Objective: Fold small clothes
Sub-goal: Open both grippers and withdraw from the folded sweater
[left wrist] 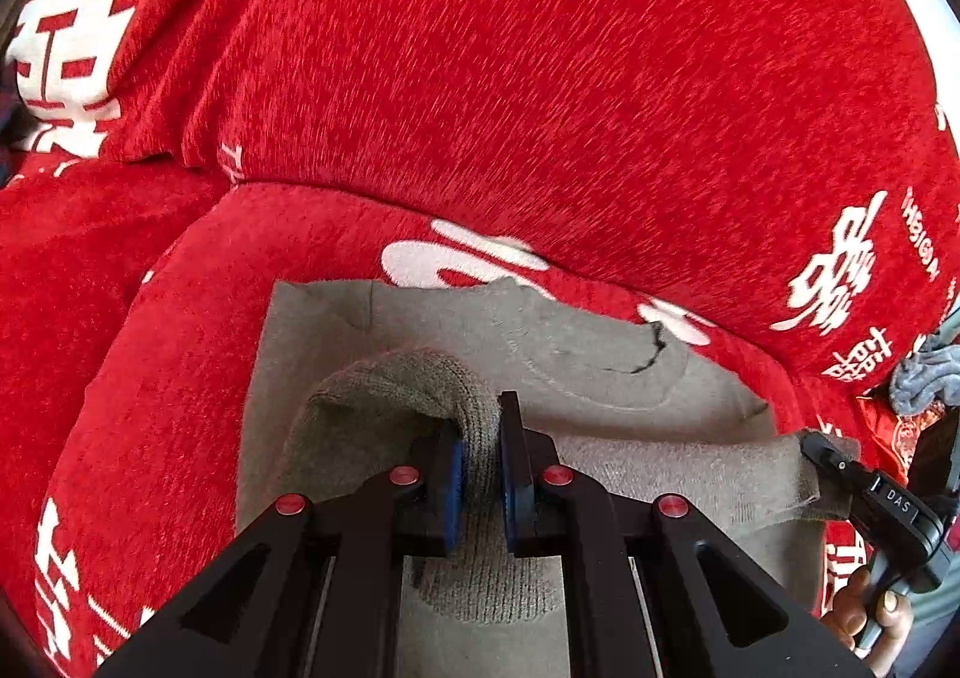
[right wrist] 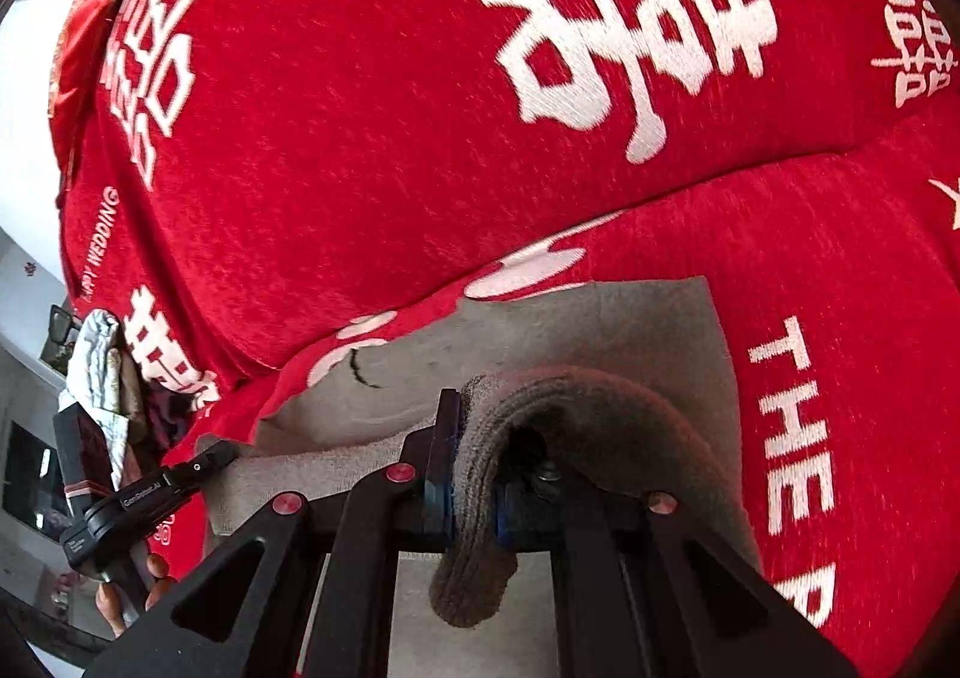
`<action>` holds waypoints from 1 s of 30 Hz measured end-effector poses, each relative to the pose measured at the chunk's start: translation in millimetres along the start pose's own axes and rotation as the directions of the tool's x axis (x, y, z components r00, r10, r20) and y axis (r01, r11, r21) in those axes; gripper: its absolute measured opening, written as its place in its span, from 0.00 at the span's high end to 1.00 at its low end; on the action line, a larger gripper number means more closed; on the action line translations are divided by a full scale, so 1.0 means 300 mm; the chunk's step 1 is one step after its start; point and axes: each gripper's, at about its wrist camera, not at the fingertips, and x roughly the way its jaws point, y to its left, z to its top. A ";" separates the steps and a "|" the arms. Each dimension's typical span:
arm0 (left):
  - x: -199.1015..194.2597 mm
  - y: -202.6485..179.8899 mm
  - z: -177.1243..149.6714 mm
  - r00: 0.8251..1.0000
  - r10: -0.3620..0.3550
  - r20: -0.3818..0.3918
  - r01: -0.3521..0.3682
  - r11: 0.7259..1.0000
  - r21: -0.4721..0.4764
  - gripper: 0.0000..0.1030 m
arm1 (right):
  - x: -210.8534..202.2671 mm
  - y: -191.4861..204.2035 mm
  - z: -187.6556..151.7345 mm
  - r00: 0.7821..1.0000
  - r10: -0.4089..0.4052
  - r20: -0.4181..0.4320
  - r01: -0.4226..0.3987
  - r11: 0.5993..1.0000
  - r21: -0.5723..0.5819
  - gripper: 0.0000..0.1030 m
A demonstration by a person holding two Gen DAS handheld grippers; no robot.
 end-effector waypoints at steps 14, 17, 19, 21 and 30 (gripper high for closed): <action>0.101 0.106 -0.022 0.990 -0.056 -0.129 0.042 0.993 -0.107 0.67 | 0.043 -0.089 -0.005 1.000 0.017 -0.026 -0.015 0.996 0.089 0.38; 0.077 0.119 -0.019 0.988 -0.064 -0.138 0.047 0.991 -0.128 0.67 | 0.010 -0.088 -0.007 0.999 0.035 -0.008 -0.034 0.995 0.096 0.37; 0.040 0.137 -0.019 0.989 -0.088 -0.121 0.069 0.986 -0.152 0.67 | -0.014 -0.091 -0.015 0.999 0.055 -0.002 -0.054 0.994 0.099 0.37; -0.006 0.156 -0.021 0.991 -0.097 -0.097 0.080 0.983 -0.165 0.67 | -0.041 -0.089 -0.025 0.998 0.065 0.005 -0.065 0.993 0.102 0.37; -0.183 0.117 -0.218 0.999 -0.017 0.049 0.012 0.996 0.091 0.17 | -0.130 0.001 -0.116 0.993 -0.116 0.015 0.117 0.968 -0.224 0.37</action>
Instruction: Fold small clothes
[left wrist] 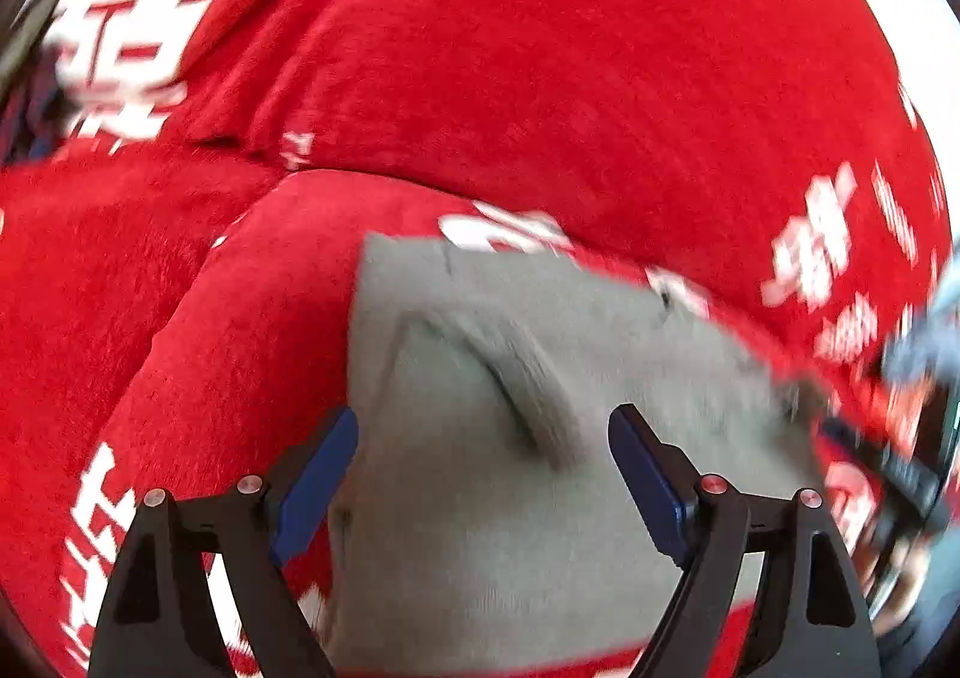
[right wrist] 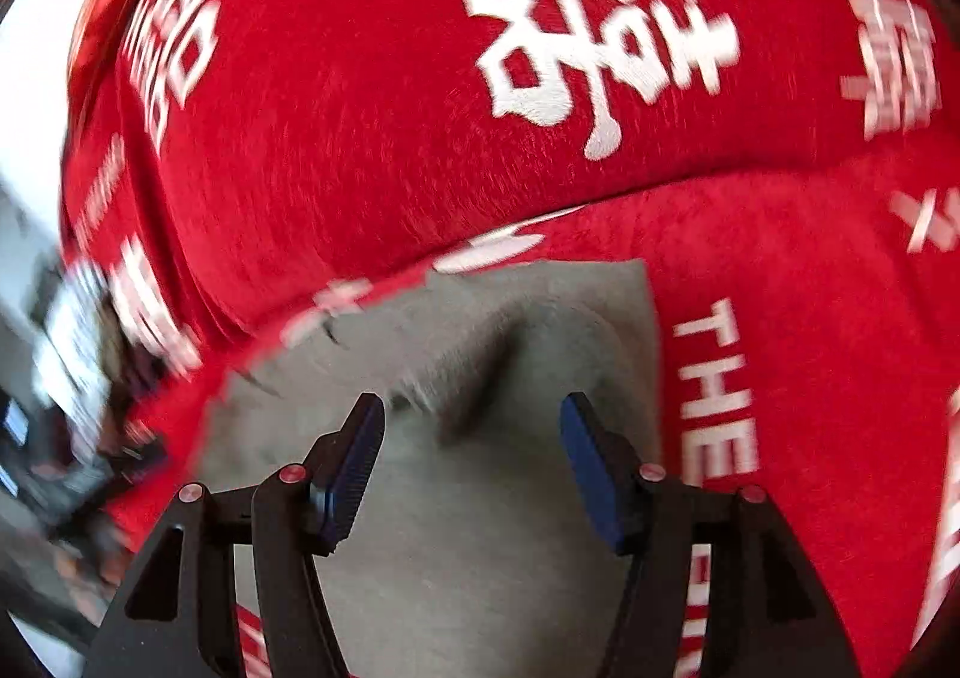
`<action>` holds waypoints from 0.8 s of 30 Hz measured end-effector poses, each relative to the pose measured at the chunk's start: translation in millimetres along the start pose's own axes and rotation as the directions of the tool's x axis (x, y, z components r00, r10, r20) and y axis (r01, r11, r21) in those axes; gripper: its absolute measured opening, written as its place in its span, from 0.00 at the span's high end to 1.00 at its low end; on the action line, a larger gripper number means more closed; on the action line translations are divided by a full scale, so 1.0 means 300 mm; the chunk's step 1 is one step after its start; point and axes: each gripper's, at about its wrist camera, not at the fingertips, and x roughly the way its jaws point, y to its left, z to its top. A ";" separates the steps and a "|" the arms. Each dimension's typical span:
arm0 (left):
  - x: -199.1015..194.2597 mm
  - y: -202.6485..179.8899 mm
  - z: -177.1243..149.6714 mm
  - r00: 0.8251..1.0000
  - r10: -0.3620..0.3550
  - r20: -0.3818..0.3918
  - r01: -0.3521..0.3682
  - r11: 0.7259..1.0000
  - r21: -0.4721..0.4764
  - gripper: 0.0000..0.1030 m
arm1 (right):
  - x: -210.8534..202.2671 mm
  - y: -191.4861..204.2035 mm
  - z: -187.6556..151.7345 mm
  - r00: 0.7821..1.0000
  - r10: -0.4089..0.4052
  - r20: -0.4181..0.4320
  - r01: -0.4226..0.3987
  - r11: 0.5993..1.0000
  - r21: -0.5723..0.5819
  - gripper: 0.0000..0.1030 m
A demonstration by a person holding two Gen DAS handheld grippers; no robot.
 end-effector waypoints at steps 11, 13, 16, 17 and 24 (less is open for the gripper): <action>0.140 -0.269 -0.043 0.971 -0.084 -0.225 0.160 0.925 0.345 0.17 | 0.134 0.122 -0.036 0.980 -0.159 -0.124 0.103 0.923 -0.372 0.37; 0.183 -0.279 0.003 0.968 -0.076 -0.238 0.154 0.933 0.325 0.17 | 0.164 0.133 -0.012 0.977 -0.172 -0.129 0.109 0.914 -0.391 0.37; 0.228 -0.253 0.077 0.968 -0.085 -0.235 0.145 0.957 0.251 0.17 | 0.179 0.133 0.033 0.982 -0.145 -0.124 0.091 0.927 -0.364 0.37; 0.239 -0.238 0.099 0.969 -0.093 -0.230 0.144 0.966 0.216 0.17 | 0.184 0.133 0.046 0.983 -0.137 -0.120 0.087 0.932 -0.352 0.37; 0.291 -0.127 0.217 0.973 -0.143 -0.180 0.147 0.989 0.008 0.17 | 0.240 0.110 0.124 0.989 -0.105 -0.103 0.075 0.964 -0.254 0.37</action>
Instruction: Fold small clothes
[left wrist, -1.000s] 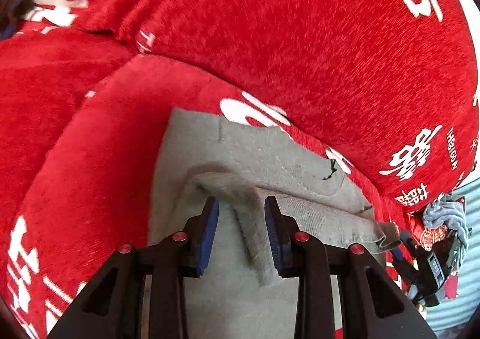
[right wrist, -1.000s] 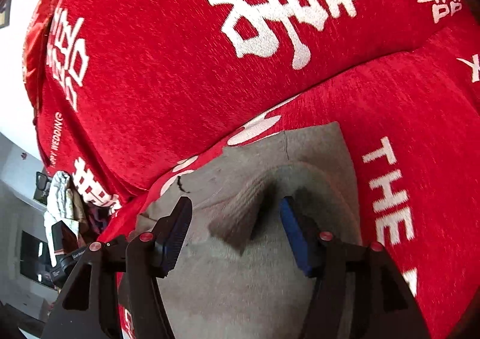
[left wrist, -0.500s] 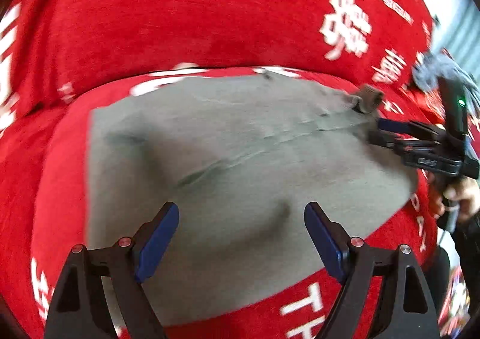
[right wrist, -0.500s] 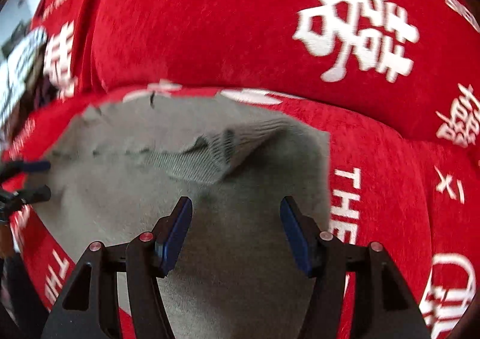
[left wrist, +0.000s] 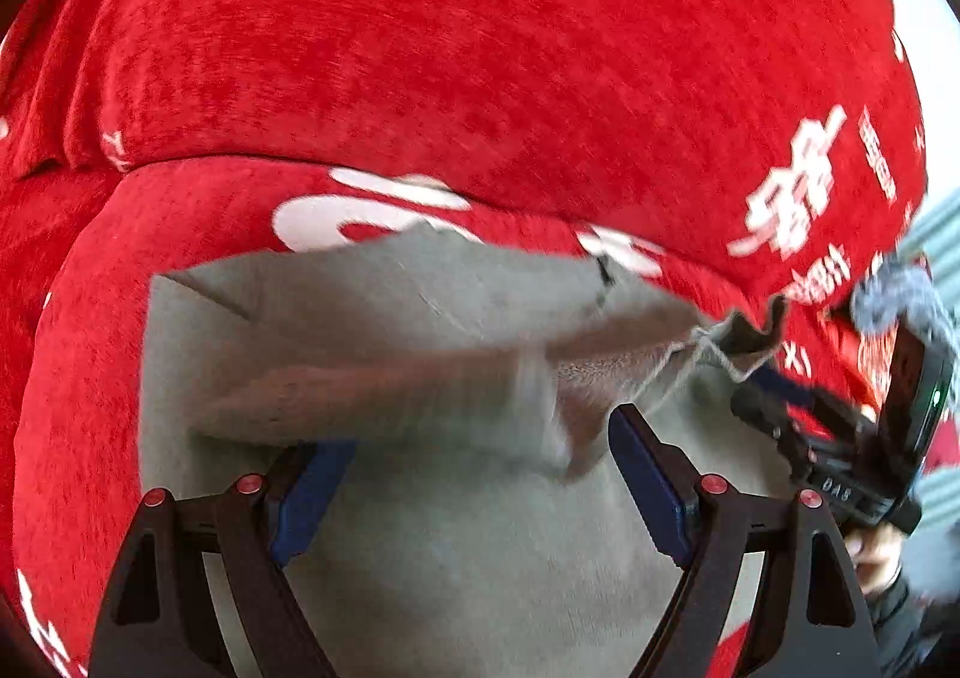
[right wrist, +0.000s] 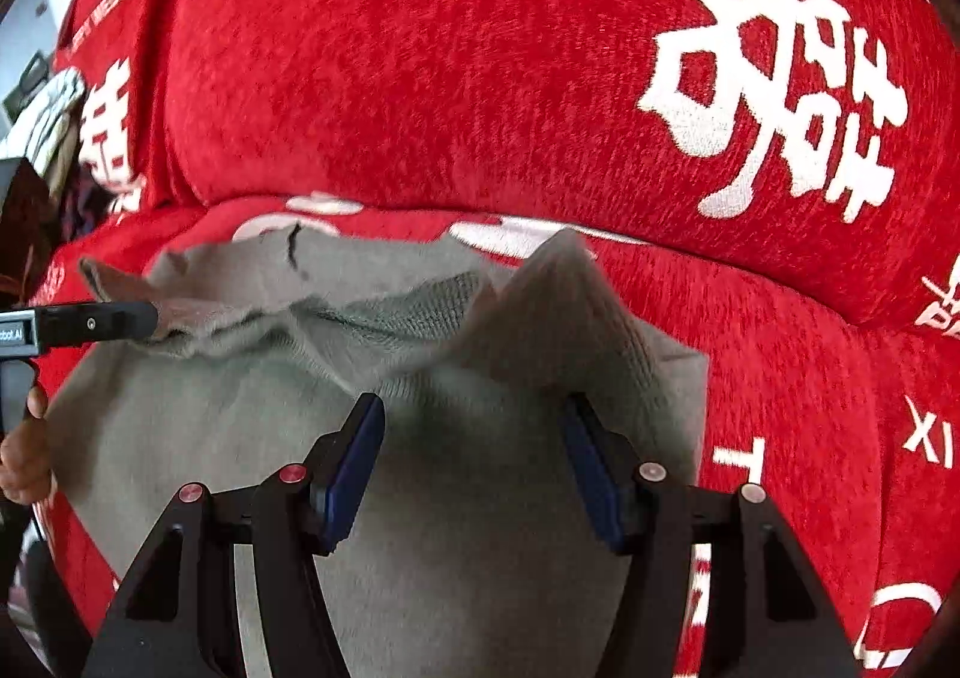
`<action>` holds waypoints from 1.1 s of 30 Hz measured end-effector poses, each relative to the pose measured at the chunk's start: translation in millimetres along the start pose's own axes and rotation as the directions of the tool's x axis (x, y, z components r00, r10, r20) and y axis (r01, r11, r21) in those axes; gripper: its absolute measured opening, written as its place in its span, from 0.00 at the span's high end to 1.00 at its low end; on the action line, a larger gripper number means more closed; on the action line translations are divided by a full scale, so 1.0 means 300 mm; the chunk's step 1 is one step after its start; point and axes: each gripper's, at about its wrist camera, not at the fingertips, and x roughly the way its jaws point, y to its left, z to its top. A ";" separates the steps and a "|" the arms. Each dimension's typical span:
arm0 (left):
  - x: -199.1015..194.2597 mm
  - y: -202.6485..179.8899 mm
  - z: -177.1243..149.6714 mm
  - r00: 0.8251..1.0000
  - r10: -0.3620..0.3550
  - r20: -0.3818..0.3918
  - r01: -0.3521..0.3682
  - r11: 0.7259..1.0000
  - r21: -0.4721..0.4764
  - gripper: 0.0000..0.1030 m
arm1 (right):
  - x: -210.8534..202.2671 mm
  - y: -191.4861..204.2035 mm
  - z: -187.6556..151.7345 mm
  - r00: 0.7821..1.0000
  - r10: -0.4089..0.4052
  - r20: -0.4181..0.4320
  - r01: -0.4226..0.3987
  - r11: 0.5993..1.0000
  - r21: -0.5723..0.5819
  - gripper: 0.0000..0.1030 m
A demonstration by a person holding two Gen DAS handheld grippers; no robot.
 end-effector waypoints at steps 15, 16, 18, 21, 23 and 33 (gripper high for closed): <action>0.058 -0.016 -0.007 0.967 0.243 0.075 -0.249 0.965 0.082 0.17 | 0.037 -0.005 0.001 1.000 -0.021 0.006 0.020 0.994 0.104 0.37; 0.065 -0.012 -0.015 0.962 0.263 0.076 -0.270 0.959 0.088 0.17 | 0.053 -0.010 -0.004 0.998 -0.055 -0.006 0.055 0.993 0.100 0.37; 0.081 0.018 -0.035 0.956 0.284 0.076 -0.290 0.953 0.089 0.17 | 0.069 -0.045 -0.017 0.992 -0.123 -0.031 0.126 0.986 0.113 0.37; 0.083 0.040 -0.063 0.944 0.311 0.107 -0.323 0.940 0.112 0.17 | 0.082 -0.090 -0.041 0.994 -0.102 -0.023 0.105 0.984 0.146 0.37; 0.079 0.031 -0.071 0.932 0.345 0.115 -0.358 0.926 0.123 0.17 | 0.069 -0.082 -0.041 0.992 -0.123 -0.024 0.125 0.982 0.142 0.37; -0.057 -0.126 -0.270 0.935 0.285 0.213 -0.326 0.926 0.192 0.17 | -0.137 0.164 -0.192 0.994 -0.064 0.083 0.060 0.997 0.053 0.37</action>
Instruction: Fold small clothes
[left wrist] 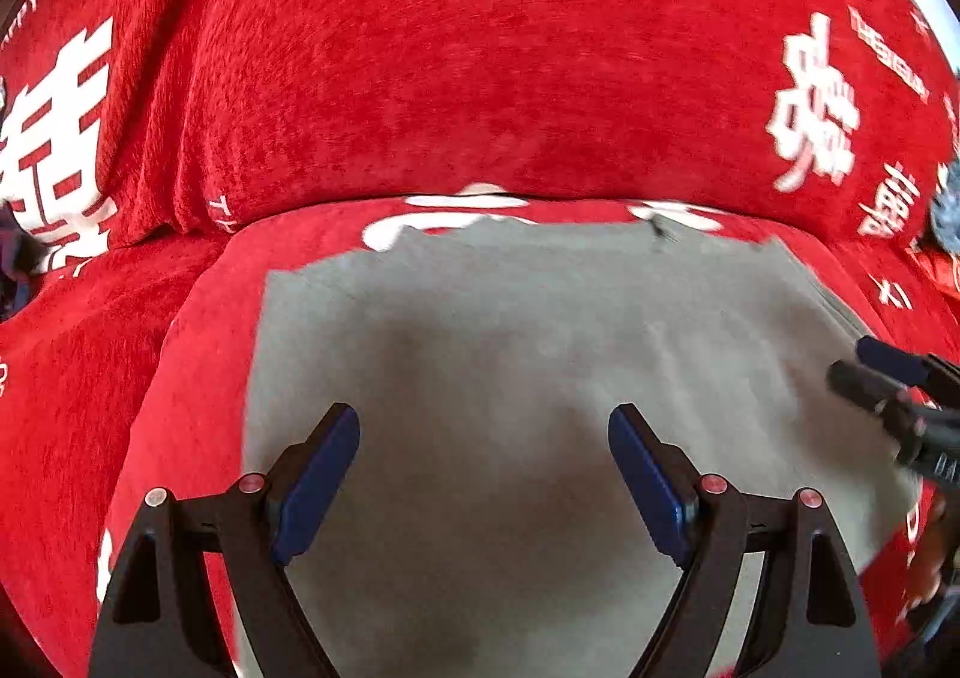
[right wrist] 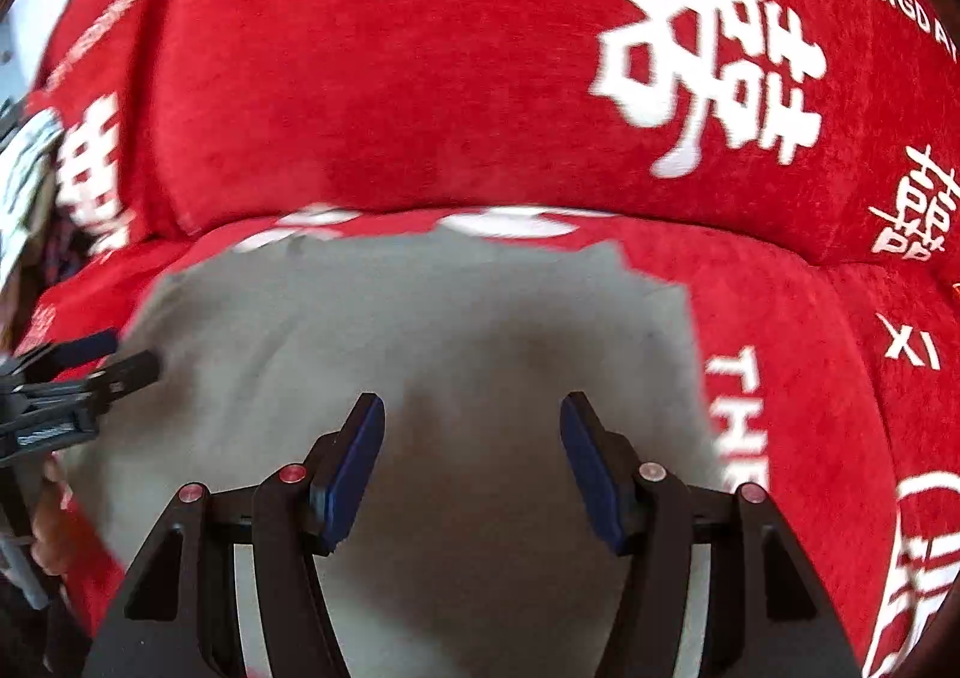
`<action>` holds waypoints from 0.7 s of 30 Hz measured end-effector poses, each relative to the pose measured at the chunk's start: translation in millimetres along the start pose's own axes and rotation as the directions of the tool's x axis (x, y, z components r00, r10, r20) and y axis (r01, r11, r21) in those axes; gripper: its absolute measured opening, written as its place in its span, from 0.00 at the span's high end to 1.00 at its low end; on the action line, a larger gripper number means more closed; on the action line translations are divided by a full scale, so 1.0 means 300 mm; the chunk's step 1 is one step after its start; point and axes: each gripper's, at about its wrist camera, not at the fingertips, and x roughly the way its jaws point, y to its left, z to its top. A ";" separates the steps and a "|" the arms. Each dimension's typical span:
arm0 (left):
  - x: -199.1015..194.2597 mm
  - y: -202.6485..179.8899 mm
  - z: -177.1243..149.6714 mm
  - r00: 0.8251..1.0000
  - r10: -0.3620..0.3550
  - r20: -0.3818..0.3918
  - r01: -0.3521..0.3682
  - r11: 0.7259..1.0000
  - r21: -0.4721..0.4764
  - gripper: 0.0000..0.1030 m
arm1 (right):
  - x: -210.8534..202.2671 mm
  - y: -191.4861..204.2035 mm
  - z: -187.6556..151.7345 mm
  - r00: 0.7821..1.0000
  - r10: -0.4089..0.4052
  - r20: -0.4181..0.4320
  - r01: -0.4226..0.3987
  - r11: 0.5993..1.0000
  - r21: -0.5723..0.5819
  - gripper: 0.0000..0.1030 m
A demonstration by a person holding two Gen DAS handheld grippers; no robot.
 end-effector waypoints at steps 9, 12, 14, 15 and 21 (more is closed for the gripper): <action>-0.057 -0.056 -0.154 1.000 0.005 -0.010 -0.005 1.000 0.007 0.17 | -0.056 0.074 -0.160 0.999 -0.036 -0.002 0.036 0.997 -0.064 0.37; -0.056 -0.036 -0.187 0.999 0.026 -0.026 -0.026 1.000 0.003 0.17 | -0.066 0.034 -0.177 0.999 -0.050 -0.007 0.050 0.998 -0.044 0.37; -0.062 -0.018 -0.207 0.999 0.027 -0.024 -0.027 1.000 -0.003 0.17 | -0.083 -0.008 -0.200 0.998 -0.063 -0.015 0.063 0.998 -0.016 0.37; -0.066 -0.009 -0.217 0.999 0.029 -0.023 -0.029 1.000 -0.006 0.17 | -0.086 -0.041 -0.215 0.997 -0.070 -0.026 0.070 0.997 0.011 0.37; -0.096 0.030 -0.276 0.998 0.041 -0.042 -0.041 0.999 -0.004 0.17 | -0.133 -0.164 -0.276 1.000 -0.025 -0.015 0.027 0.994 0.107 0.37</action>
